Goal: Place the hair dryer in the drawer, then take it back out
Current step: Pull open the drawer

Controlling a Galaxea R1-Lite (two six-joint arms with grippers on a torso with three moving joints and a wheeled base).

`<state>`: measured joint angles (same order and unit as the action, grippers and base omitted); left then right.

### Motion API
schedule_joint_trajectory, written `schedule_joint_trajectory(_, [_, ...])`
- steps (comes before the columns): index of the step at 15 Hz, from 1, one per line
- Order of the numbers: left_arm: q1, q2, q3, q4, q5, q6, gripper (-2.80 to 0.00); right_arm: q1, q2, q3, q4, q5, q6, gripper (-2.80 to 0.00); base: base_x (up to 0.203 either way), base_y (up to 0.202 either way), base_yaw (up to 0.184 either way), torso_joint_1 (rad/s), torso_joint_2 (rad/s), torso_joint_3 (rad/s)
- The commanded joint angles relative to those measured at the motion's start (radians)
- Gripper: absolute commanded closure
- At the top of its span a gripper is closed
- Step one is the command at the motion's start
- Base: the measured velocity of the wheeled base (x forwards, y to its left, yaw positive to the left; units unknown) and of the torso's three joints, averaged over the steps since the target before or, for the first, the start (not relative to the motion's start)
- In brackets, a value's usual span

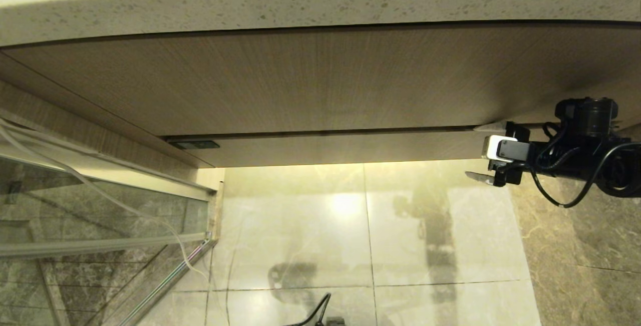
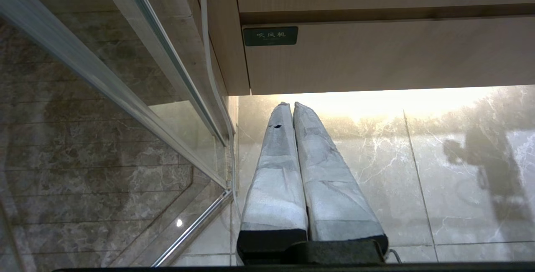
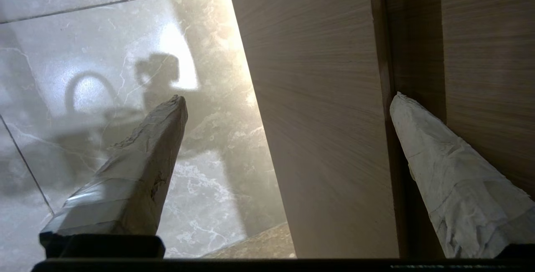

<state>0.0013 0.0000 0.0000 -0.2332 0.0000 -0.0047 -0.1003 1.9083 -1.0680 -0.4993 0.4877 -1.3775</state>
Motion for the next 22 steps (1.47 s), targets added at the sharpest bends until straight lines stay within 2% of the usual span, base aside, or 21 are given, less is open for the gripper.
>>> schedule_joint_trajectory(1, [0.000,0.000,0.040,-0.002,0.000,0.000,0.00,-0.001,-0.004,0.009,0.010,0.002,-0.012,-2.80,0.000,0.000,0.000,0.000,0.00,0.000])
schedule_joint_trajectory(12, [0.000,0.000,0.040,-0.002,0.000,0.000,0.00,0.010,-0.043,0.072,0.013,0.014,0.000,-2.80,0.000,0.000,0.000,0.000,0.00,0.000])
schedule_joint_trajectory(22, [0.000,0.000,0.040,-0.002,0.000,0.000,0.00,0.063,-0.046,0.071,0.001,0.011,0.037,-2.80,0.000,0.000,0.000,0.000,0.00,0.000])
